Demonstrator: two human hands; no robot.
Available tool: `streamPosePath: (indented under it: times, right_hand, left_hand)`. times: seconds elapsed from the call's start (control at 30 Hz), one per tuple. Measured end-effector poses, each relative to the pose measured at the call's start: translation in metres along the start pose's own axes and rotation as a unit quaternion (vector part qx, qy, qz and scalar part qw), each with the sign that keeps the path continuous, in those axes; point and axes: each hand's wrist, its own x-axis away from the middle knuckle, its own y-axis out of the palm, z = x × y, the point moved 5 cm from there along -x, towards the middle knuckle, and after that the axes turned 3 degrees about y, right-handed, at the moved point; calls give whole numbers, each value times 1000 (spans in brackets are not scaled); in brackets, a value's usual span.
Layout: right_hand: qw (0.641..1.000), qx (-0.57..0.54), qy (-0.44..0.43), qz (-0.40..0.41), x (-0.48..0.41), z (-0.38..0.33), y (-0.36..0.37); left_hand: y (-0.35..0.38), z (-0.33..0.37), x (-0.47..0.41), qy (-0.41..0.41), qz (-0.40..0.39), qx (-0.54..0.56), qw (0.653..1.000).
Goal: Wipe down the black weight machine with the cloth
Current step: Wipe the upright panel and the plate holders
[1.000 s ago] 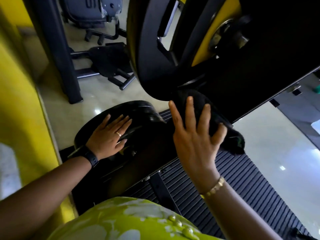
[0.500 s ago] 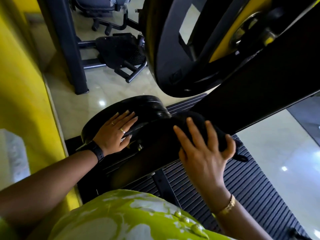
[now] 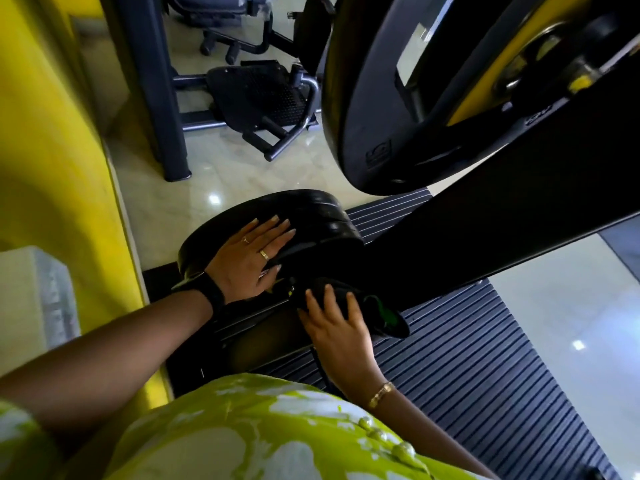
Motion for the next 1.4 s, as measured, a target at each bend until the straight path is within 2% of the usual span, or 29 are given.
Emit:
streamPosePath:
  times: [0.13,0.23,0.33,0.43,0.53,0.6,0.67,0.77,0.9,1.0,1.07,1.13,1.3,1.4]
  right_hand:
    - [990,-83,83,75,6,32,-25]
    - [985,-84,99,116,-2,50,-36]
    - [994,-39,66,79,-16,46,-31]
    - [1000,11,-3,18,-31,18,-13]
    - [996,14,-77,-42,-36,-14,9]
    - [991,11,-120,-51,-32,-27,18]
    - [990,-11,-140,-29,-24,-28,20]
    - [989,-67,-126,27,-15,-13,13]
    - [981,-134,-42,134,-9,26,-10]
    - [977,-129,17,168,-15,49,-22]
    - [980,-104,23,166,-22,47,-22]
    - [987,-59,-13,152,-32,32,-15]
    - [993,-8,-107,40,-56,-17,13]
    - [989,-5,-144,13,-51,-37,27]
  left_hand:
    - [0,0,-3,1,-3,-8,1000]
    - [0,1,-4,4,-8,-8,1000]
    - [0,2,-6,0,-13,-7,1000]
    - [0,2,-5,-4,-12,-10,1000]
    - [1,1,-3,-3,-12,-9,1000]
    - [0,0,-3,-6,-10,-6,1000]
    - [0,0,-1,-6,-7,-5,1000]
    - [0,1,2,-5,4,-2,1000]
    - [-2,1,2,-11,13,-4,1000]
    - [-2,2,1,-14,10,-10,1000]
    - [-1,2,1,-16,5,-16,1000]
    - [0,2,0,-19,-2,-22,1000]
    - [2,3,-1,-13,-12,-28,999]
    - [1,5,-2,-15,-14,-25,999]
